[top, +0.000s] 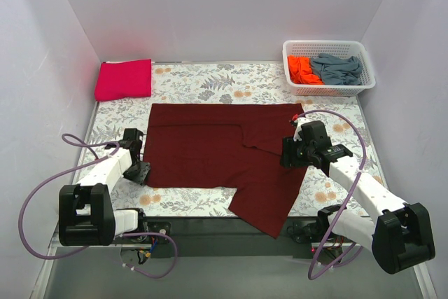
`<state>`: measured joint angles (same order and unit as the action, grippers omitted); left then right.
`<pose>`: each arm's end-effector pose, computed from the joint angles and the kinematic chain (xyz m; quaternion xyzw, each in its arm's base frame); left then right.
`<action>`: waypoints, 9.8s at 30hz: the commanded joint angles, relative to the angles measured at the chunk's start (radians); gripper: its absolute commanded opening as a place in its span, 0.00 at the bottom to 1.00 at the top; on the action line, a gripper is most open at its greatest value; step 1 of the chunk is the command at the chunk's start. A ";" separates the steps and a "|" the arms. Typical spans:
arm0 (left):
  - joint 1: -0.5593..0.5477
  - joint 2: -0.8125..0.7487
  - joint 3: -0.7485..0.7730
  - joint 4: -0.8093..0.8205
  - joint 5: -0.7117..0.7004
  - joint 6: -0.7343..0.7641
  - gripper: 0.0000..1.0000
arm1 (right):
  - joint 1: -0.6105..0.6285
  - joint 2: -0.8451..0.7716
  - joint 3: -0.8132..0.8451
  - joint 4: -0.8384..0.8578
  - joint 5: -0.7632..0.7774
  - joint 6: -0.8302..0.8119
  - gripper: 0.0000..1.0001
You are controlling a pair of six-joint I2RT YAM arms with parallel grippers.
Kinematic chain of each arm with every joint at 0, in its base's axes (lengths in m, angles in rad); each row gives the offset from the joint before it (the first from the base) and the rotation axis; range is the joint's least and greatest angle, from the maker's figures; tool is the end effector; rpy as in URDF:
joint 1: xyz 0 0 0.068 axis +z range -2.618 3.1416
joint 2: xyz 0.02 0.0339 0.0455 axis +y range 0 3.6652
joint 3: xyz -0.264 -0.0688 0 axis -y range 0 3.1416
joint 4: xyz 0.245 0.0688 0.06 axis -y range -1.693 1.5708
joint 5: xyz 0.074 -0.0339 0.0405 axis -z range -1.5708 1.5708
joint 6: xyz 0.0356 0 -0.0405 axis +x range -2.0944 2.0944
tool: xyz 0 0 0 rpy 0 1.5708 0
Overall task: Fold and stack the t-shirts
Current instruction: Fold the tshirt
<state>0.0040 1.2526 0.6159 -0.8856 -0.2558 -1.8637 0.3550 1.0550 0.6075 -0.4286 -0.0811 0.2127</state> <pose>0.1753 0.0097 0.1585 -0.7990 0.5872 0.0570 0.1166 0.1928 0.0746 0.2071 -0.0806 0.9361 0.1318 0.3158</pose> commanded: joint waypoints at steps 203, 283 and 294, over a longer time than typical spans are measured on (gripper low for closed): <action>-0.145 -0.162 0.093 0.379 -0.108 0.546 0.92 | 0.446 0.462 0.129 -0.144 0.363 0.267 0.20; -0.136 0.114 0.245 0.343 -0.014 0.479 0.80 | -0.284 0.356 0.275 0.094 0.002 0.066 0.57; -0.102 0.271 0.257 0.341 0.032 0.475 0.80 | -0.419 0.382 0.138 0.243 -0.224 0.074 0.52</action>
<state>-0.1123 1.5253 0.8570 -0.5331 -0.2371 -1.3842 -0.0509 1.4223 0.7586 -0.2665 -0.2081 0.2779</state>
